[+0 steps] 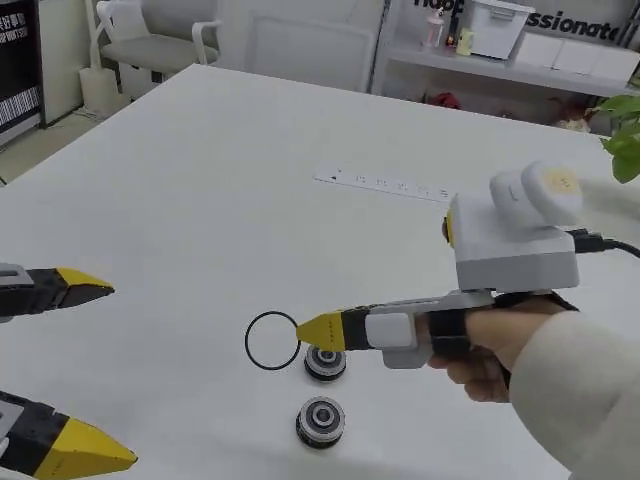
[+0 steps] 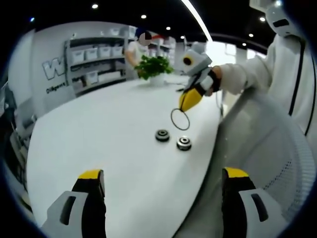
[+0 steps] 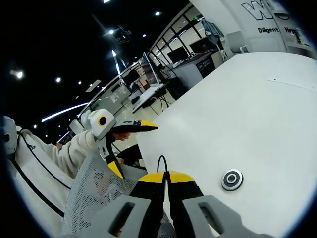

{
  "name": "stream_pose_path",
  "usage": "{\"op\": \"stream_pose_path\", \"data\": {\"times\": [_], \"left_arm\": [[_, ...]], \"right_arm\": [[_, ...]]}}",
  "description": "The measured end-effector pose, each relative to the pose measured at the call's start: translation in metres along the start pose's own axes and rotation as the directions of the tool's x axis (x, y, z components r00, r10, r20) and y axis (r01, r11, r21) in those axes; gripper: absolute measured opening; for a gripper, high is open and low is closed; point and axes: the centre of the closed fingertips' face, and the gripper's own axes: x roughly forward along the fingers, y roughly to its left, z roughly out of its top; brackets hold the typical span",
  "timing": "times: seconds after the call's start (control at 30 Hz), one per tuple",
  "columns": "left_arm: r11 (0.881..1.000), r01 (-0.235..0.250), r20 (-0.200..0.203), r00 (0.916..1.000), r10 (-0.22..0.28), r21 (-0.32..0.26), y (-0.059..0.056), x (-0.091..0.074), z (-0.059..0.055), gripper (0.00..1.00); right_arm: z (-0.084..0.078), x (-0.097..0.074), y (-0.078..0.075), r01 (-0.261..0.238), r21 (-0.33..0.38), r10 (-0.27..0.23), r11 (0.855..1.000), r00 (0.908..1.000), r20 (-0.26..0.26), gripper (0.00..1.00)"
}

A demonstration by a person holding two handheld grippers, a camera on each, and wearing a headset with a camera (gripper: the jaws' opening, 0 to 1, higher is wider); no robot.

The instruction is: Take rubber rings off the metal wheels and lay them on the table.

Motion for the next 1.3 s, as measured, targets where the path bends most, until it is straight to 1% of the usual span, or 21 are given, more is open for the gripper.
{"op": "stream_pose_path", "data": {"times": [0.13,0.37,0.63,0.77,0.8,0.87,0.97,1.07,1.2,1.3], "left_arm": [[1.000,0.000,-0.007,1.0000,0.000,-0.003,-0.001,0.000,-0.003,1.00],[1.000,0.000,-0.005,1.0000,0.000,-0.012,-0.001,0.000,-0.004,1.00],[1.000,-0.001,-0.008,1.0000,0.000,-0.011,0.001,0.000,-0.005,1.00],[1.000,-0.003,-0.005,1.0000,0.003,-0.012,0.002,-0.001,-0.004,1.00],[1.000,-0.003,-0.005,1.0000,0.003,-0.012,0.002,-0.001,-0.004,1.00],[1.000,-0.002,-0.006,1.0000,0.002,-0.012,0.002,-0.001,-0.005,1.00],[1.000,-0.002,-0.005,1.0000,0.001,-0.010,0.002,-0.001,-0.004,1.00],[1.000,-0.004,-0.002,1.0000,0.004,-0.010,0.002,-0.002,-0.004,1.00],[1.000,-0.008,-0.002,1.0000,0.008,-0.013,0.001,-0.002,-0.004,1.00],[1.000,-0.010,0.000,1.0000,0.010,-0.014,0.001,-0.003,-0.003,1.00]], "right_arm": [[-0.005,0.009,-0.001,-0.005,0.000,0.005,1.000,0.9997,-0.024,0.00],[-0.019,0.026,-0.007,-0.001,0.001,0.001,1.000,0.9966,-0.083,0.00],[-0.033,0.039,-0.018,0.021,-0.002,-0.021,1.000,0.9915,-0.129,0.00],[-0.039,0.043,-0.022,0.031,-0.004,-0.032,1.000,0.9892,-0.143,0.00],[-0.041,0.044,-0.025,0.046,-0.009,-0.046,0.999,0.9881,-0.147,0.00],[-0.044,0.045,-0.029,0.058,-0.009,-0.059,0.998,0.9870,-0.150,0.00],[-0.048,0.048,-0.031,0.055,0.012,-0.053,0.998,0.9879,-0.146,0.00],[-0.052,0.050,-0.032,0.061,0.012,-0.059,0.998,0.9876,-0.145,0.00],[-0.057,0.053,-0.037,0.079,0.006,-0.077,0.997,0.9847,-0.156,0.00],[-0.064,0.055,-0.040,0.093,-0.001,-0.092,0.996,0.9809,-0.172,0.00]]}}
